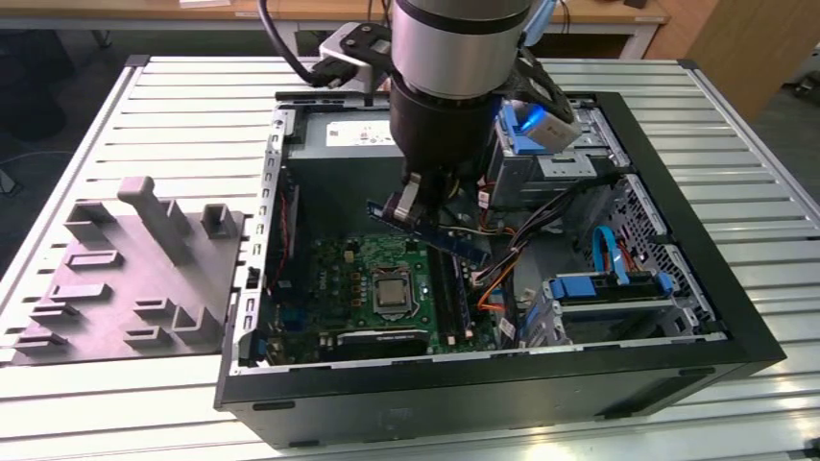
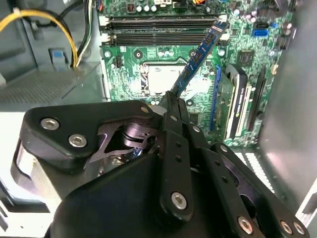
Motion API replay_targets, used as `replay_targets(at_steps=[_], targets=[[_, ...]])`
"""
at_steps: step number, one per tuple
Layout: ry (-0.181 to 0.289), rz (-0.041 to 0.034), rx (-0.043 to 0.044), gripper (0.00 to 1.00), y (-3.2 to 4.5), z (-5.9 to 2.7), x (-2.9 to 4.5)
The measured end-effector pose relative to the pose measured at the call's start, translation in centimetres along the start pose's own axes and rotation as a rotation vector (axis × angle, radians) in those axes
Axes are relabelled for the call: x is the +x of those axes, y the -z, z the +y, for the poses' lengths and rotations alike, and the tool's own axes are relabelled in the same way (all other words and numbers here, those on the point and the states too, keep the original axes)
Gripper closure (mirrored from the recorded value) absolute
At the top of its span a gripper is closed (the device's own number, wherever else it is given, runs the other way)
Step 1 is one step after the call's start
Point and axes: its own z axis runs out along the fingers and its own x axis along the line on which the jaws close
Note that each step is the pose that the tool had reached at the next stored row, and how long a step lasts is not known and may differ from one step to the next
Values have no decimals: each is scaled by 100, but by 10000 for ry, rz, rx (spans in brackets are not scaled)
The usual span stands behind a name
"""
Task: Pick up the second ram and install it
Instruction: 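Insert the second ram into the second slot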
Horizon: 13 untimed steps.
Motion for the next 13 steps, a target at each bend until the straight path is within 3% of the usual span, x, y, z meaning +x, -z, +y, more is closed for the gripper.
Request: replay_targets(at_steps=[13], targets=[[-2363, -84, 81, 89, -24, -1, 1]])
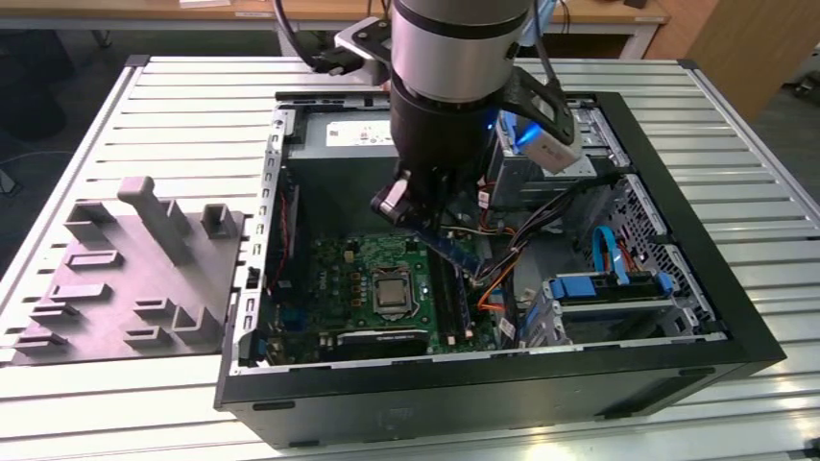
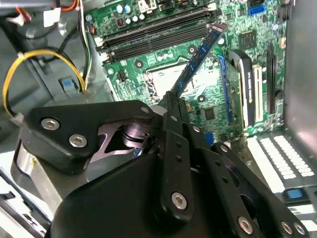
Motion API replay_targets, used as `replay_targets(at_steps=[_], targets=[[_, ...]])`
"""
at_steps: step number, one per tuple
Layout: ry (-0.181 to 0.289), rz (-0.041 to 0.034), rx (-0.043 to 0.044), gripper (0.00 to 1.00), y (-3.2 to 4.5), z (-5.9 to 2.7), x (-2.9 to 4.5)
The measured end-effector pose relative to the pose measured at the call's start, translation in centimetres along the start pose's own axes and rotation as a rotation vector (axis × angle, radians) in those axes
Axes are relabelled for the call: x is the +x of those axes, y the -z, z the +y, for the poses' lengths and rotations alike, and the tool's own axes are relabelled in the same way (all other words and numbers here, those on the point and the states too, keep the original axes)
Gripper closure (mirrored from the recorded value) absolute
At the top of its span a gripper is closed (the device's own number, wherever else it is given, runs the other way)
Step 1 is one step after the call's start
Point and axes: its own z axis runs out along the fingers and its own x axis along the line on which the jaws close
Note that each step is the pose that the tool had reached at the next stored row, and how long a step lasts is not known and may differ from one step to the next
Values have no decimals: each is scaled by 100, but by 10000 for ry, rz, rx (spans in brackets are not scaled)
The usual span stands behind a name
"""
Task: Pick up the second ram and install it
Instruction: 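Insert the second ram into the second slot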
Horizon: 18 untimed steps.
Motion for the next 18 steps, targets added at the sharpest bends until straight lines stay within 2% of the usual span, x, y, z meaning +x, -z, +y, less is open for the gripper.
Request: replay_targets(at_steps=[18], targets=[[-3261, -115, 112, 89, -33, -1, 1]])
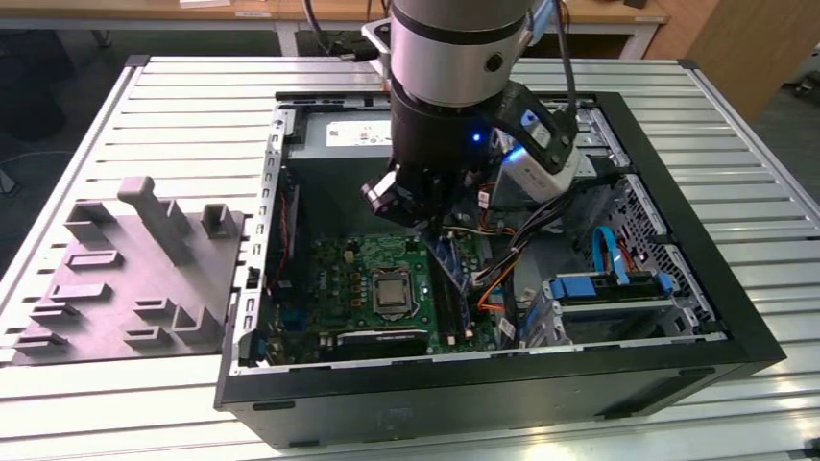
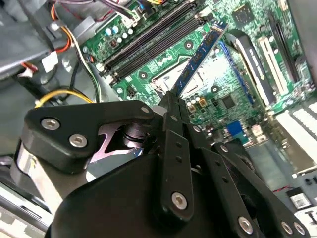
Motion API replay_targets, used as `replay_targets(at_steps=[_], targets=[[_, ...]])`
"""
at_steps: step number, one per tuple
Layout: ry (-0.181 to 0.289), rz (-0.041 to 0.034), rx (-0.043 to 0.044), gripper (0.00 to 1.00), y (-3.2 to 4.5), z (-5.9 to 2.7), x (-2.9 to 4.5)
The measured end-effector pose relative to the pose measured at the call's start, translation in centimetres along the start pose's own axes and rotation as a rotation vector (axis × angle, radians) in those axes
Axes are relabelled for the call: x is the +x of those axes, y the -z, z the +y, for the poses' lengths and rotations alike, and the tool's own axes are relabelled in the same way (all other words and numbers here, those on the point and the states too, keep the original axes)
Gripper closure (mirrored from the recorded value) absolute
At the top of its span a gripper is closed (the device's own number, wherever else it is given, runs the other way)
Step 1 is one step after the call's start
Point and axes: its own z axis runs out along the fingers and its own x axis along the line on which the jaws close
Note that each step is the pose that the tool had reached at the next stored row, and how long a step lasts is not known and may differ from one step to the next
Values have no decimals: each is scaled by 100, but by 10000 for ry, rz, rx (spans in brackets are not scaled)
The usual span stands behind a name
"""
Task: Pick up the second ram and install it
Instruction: 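Insert the second ram into the second slot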
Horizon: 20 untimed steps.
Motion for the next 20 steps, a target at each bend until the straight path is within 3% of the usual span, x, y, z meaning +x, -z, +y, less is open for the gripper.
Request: replay_targets(at_steps=[20], targets=[[-3645, -128, 125, 89, -39, -1, 1]])
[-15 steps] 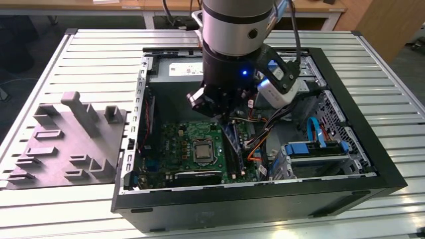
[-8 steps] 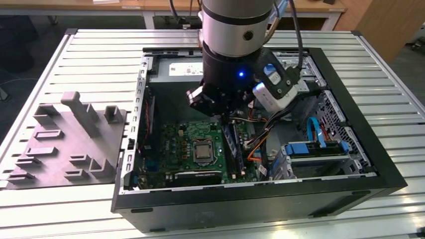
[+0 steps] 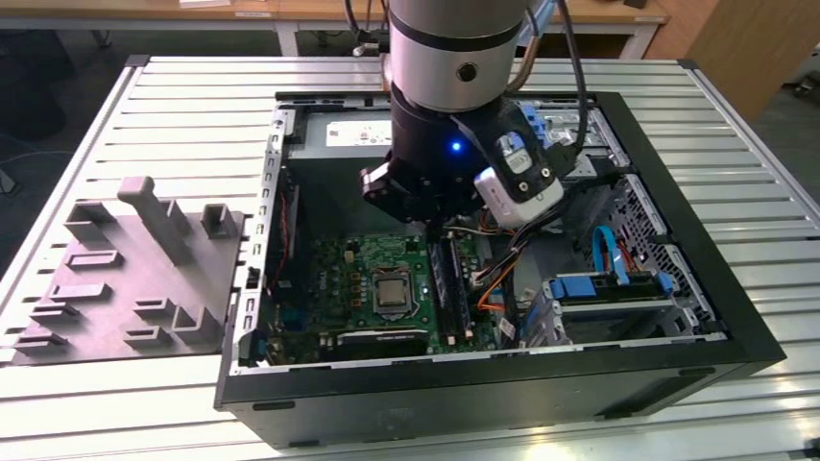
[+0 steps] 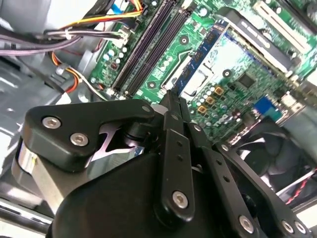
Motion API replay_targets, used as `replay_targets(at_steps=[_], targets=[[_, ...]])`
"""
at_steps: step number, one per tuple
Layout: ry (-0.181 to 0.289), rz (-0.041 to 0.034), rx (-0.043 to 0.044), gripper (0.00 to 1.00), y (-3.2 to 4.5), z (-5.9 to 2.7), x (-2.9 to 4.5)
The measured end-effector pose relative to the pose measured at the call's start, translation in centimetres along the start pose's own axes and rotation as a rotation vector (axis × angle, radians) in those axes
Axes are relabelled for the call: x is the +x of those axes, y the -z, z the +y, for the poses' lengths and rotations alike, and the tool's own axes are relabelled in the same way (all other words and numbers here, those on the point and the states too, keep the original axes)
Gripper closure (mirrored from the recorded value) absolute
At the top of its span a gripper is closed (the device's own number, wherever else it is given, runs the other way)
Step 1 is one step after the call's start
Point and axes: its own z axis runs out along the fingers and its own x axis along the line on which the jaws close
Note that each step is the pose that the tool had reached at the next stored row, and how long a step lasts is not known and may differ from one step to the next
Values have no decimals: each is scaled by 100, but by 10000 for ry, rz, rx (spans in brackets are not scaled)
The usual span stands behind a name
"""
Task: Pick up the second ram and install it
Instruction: 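Insert the second ram into the second slot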
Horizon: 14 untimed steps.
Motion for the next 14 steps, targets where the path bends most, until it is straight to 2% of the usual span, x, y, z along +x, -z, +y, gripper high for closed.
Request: replay_targets(at_steps=[5, 10, 12, 13, 14], targets=[[-792, -32, 25, 89, -11, 1, 1], [-704, -41, 21, 89, -27, 0, 1], [-500, -34, 15, 89, -38, 0, 2], [-135, -20, 3, 89, -50, -1, 1], [-6, -15, 1, 89, -52, -1, 1]])
